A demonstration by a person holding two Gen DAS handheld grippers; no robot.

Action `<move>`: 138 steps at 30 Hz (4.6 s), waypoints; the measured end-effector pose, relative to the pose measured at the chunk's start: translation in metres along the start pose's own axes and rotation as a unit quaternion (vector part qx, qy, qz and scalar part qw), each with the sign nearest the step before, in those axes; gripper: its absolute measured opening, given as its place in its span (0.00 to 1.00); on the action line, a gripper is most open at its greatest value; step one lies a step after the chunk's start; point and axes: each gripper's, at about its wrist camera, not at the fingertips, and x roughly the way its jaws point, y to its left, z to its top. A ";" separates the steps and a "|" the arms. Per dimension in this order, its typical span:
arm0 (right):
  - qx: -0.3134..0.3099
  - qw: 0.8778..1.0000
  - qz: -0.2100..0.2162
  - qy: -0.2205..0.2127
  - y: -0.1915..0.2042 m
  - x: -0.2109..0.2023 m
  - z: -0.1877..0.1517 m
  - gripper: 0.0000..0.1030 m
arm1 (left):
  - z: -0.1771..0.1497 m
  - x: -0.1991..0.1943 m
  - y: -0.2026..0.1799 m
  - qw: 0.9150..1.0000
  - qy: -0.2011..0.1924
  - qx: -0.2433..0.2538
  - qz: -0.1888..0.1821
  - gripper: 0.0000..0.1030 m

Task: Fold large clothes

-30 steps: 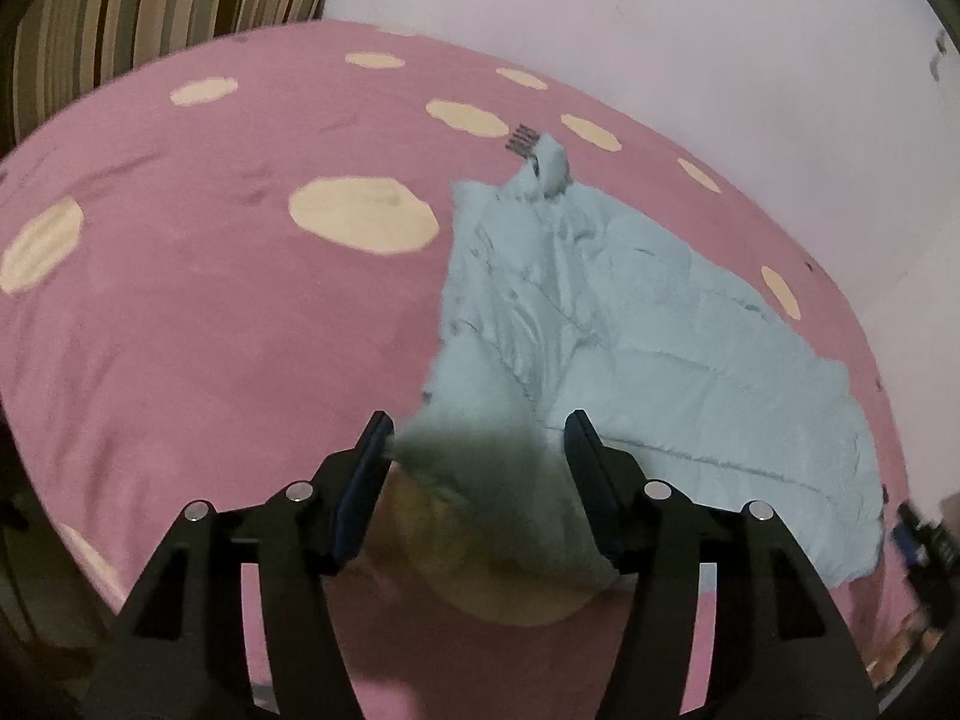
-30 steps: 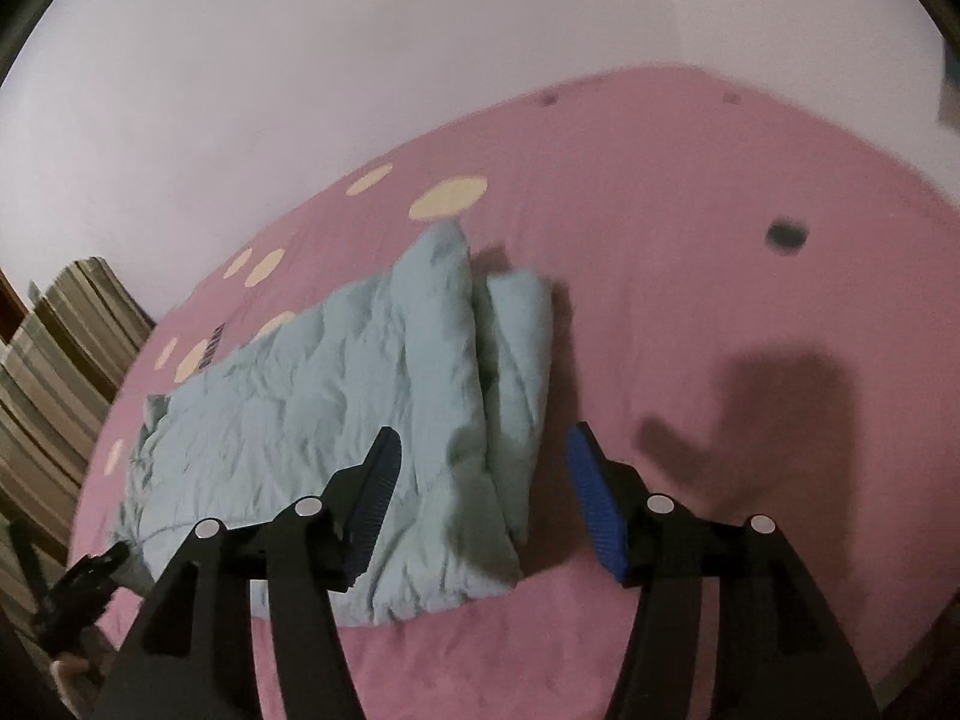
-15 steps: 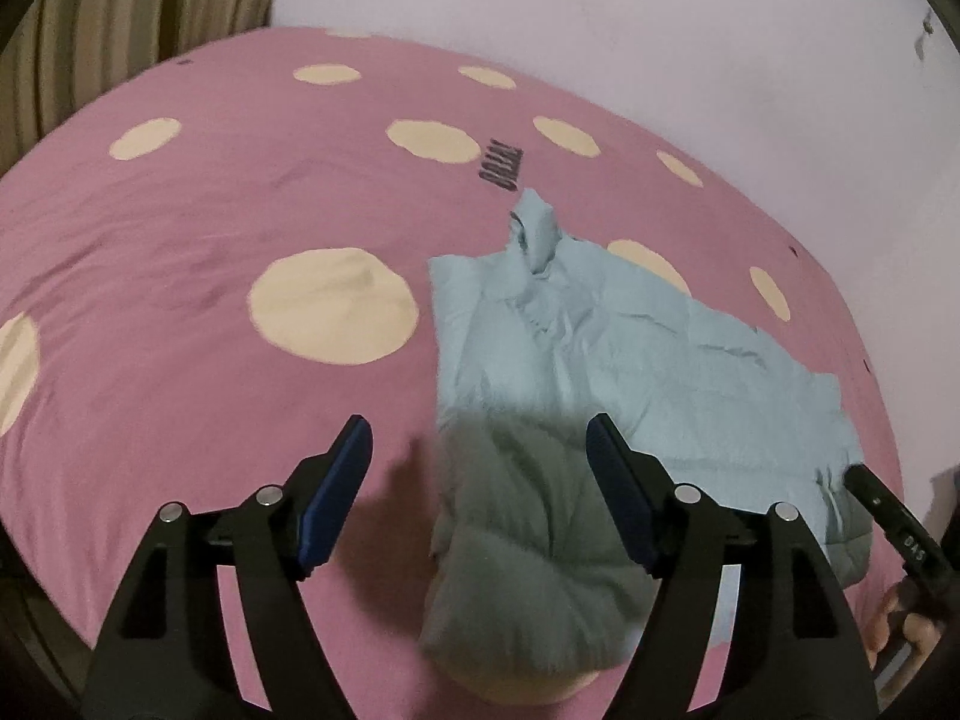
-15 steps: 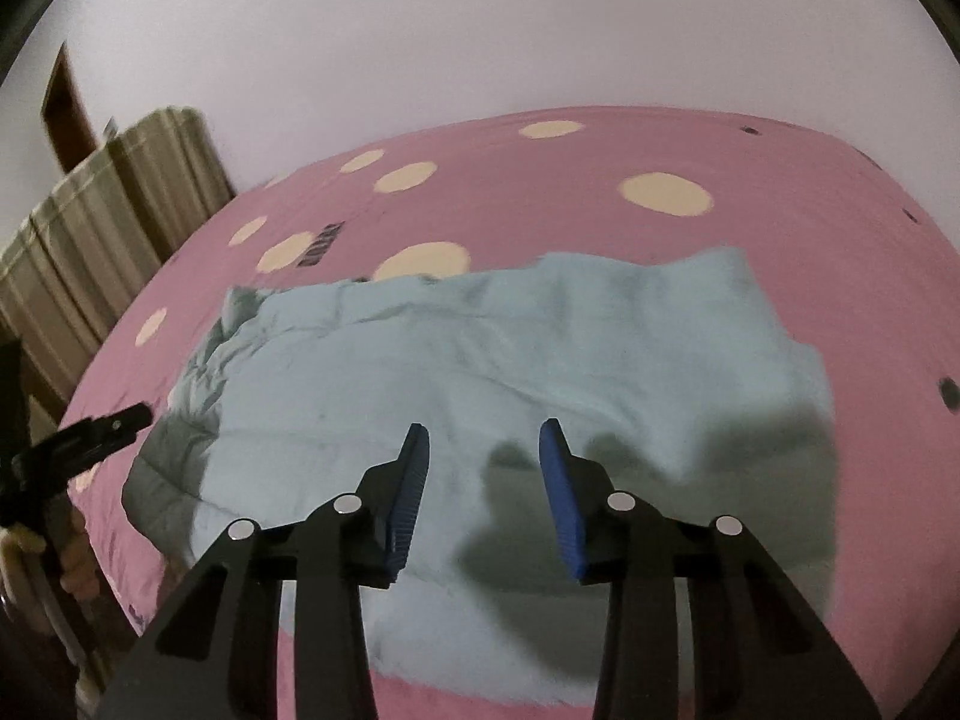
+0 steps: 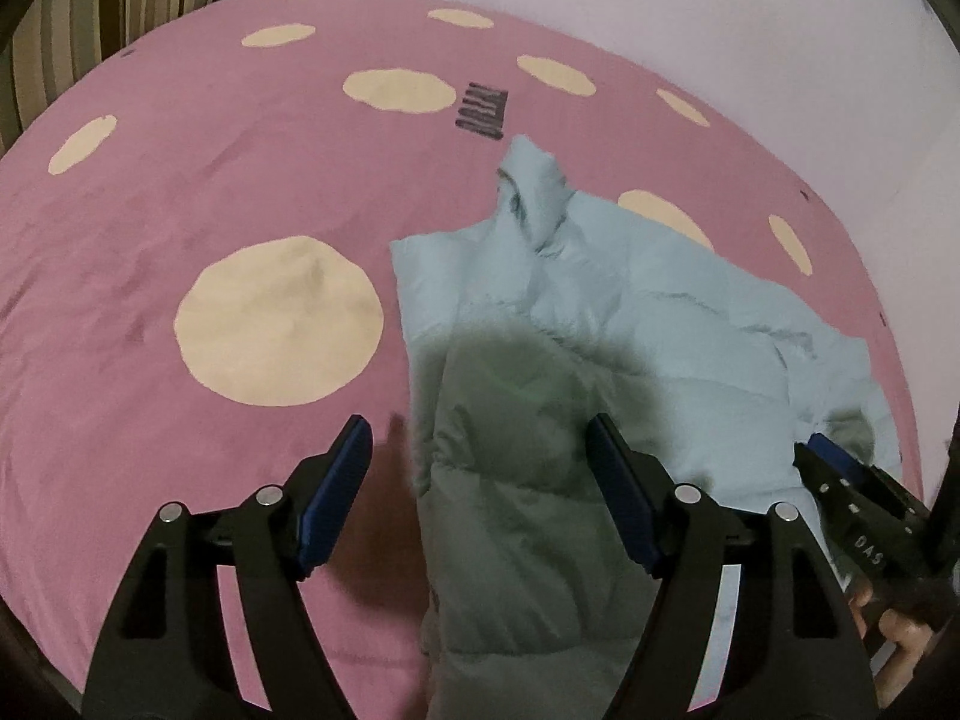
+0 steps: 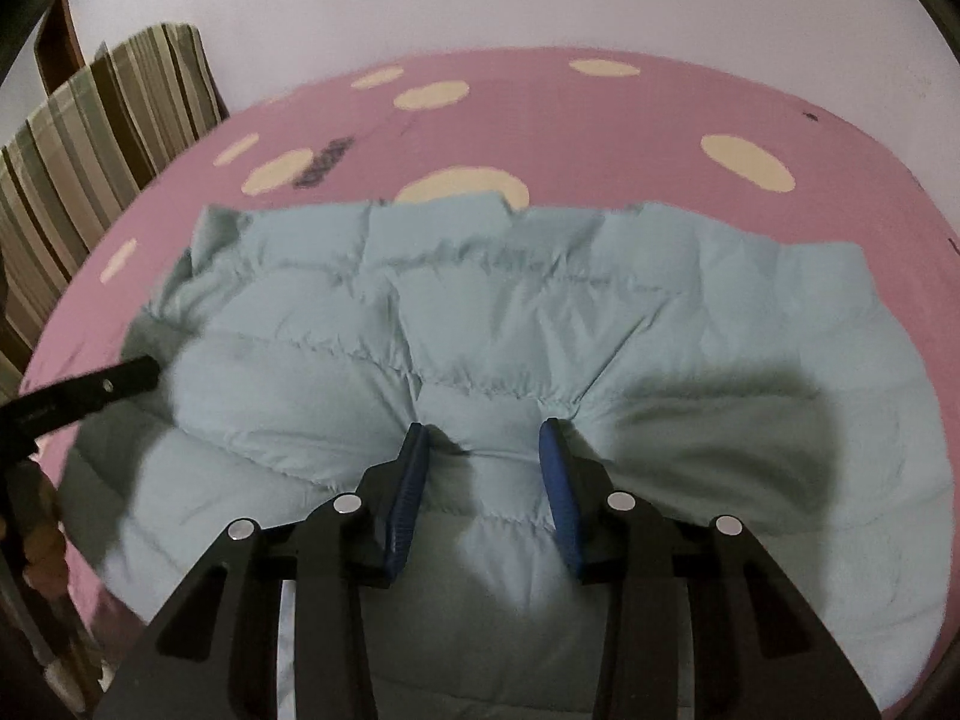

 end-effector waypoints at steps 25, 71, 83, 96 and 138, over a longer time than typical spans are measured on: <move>-0.016 1.000 -0.024 0.001 0.005 0.018 -0.004 0.38 | 0.003 0.030 -0.023 0.996 0.040 0.060 -0.046 0.18; 0.179 0.977 -0.048 -0.102 -0.211 -0.121 -0.061 0.38 | -0.056 0.003 -0.352 0.972 -0.015 0.226 -0.061 0.10; 0.210 0.972 -0.053 -0.087 -0.236 -0.120 -0.075 0.38 | -0.081 0.005 -0.369 0.969 -0.012 0.229 -0.090 0.29; 0.201 0.975 -0.010 -0.091 -0.206 -0.125 -0.048 0.52 | -0.050 -0.068 -0.285 0.971 -0.108 0.174 -0.119 0.61; 0.177 0.982 0.062 -0.015 -0.141 -0.070 -0.012 0.16 | -0.037 0.000 -0.170 0.994 -0.060 0.067 -0.063 0.61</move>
